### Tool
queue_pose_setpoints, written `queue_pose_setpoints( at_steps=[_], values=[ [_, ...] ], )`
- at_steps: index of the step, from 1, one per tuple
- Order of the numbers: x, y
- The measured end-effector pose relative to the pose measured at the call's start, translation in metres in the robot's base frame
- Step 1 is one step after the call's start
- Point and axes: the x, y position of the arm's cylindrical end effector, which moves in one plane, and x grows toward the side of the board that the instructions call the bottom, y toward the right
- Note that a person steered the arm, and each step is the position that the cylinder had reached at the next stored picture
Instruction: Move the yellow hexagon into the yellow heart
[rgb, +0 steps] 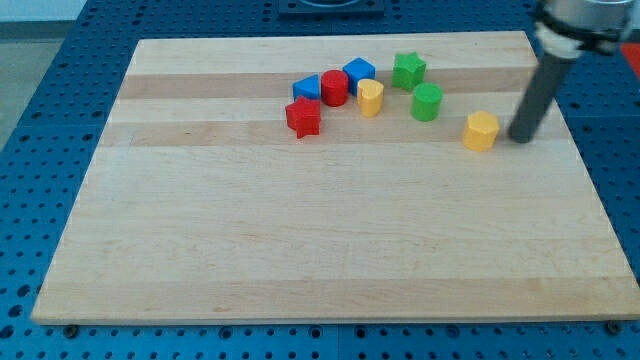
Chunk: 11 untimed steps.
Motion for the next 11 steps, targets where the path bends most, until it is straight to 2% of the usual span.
queue_pose_setpoints(
  at_steps=[2,3,4,5,8,9,10,11],
  values=[
    [0.000,-0.115],
    [0.005,-0.127],
    [0.031,-0.141],
    [0.041,-0.189],
    [0.008,-0.173],
    [0.019,-0.165],
    [0.065,-0.240],
    [0.052,-0.327]
  ],
)
